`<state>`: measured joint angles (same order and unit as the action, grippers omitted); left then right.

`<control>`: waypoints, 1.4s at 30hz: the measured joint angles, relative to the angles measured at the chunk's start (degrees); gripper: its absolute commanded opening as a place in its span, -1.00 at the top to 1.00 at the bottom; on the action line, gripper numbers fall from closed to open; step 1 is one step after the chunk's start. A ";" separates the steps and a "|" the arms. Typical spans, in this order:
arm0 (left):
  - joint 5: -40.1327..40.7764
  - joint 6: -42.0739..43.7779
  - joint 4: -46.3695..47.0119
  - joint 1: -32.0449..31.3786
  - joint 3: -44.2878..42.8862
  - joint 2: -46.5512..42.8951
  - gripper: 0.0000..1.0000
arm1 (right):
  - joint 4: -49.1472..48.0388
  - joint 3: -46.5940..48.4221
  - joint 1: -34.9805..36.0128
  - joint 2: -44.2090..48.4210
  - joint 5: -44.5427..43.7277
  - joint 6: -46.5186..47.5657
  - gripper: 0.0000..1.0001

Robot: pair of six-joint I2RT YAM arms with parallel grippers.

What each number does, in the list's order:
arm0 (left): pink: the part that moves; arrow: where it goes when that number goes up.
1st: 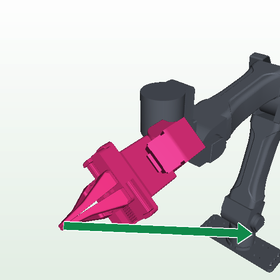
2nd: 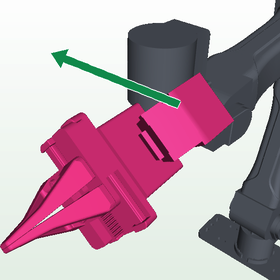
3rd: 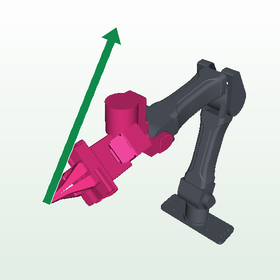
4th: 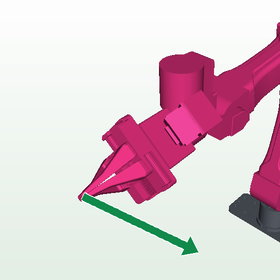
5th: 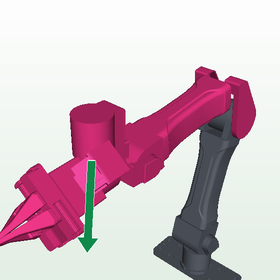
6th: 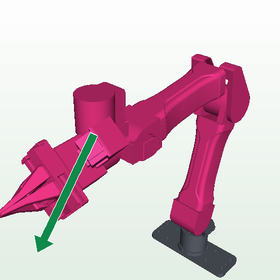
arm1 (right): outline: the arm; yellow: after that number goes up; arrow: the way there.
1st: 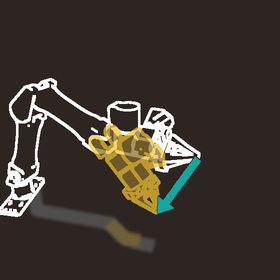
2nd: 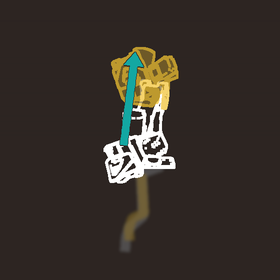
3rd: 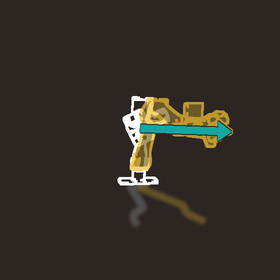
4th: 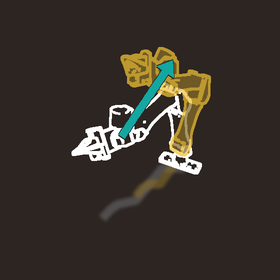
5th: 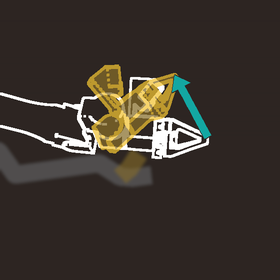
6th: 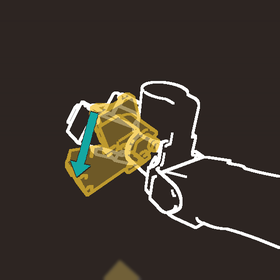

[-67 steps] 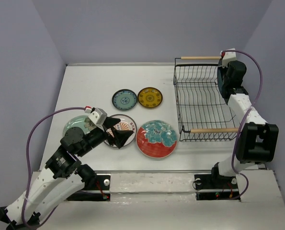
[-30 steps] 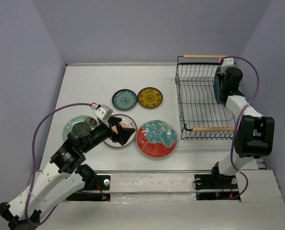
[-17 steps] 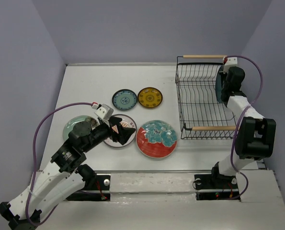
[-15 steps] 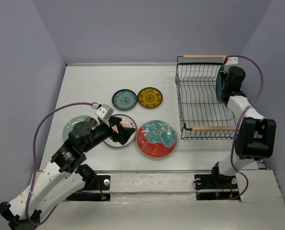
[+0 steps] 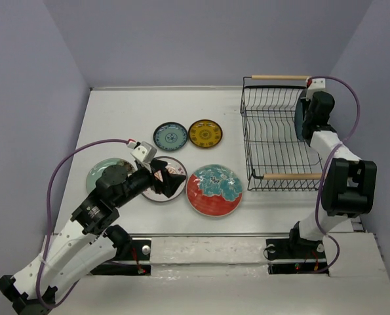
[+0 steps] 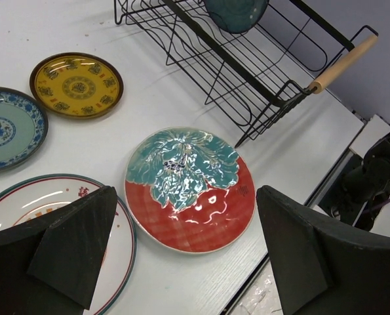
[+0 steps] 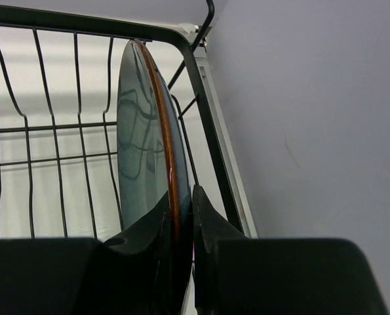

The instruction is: Load the plates into the dish rack

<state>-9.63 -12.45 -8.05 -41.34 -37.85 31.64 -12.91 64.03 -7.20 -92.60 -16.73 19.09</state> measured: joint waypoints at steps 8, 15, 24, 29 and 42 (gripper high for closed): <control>-0.02 0.00 0.00 0.59 0.00 0.68 -0.98 | -2.01 0.00 0.00 -2.05 1.11 0.63 0.86; -0.26 0.00 0.02 1.36 0.00 1.49 -0.98 | -3.08 0.85 -0.02 -3.41 0.42 -0.15 -0.09; -0.66 -0.04 0.09 2.58 0.00 4.42 -0.98 | -5.75 2.60 -1.16 -3.87 -2.49 -4.52 -0.52; 0.11 -0.31 0.09 2.84 0.00 5.88 -0.98 | -5.53 2.82 -1.20 -1.38 -2.45 -10.01 -0.58; 6.03 -4.76 1.49 5.49 -6.01 18.21 -0.98 | -1.22 2.49 0.83 13.84 18.47 -34.12 -0.56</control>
<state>-3.60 -17.21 -6.57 -35.86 -43.86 49.84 -14.13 66.52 -6.37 -78.76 1.74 -15.03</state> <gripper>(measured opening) 0.990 0.824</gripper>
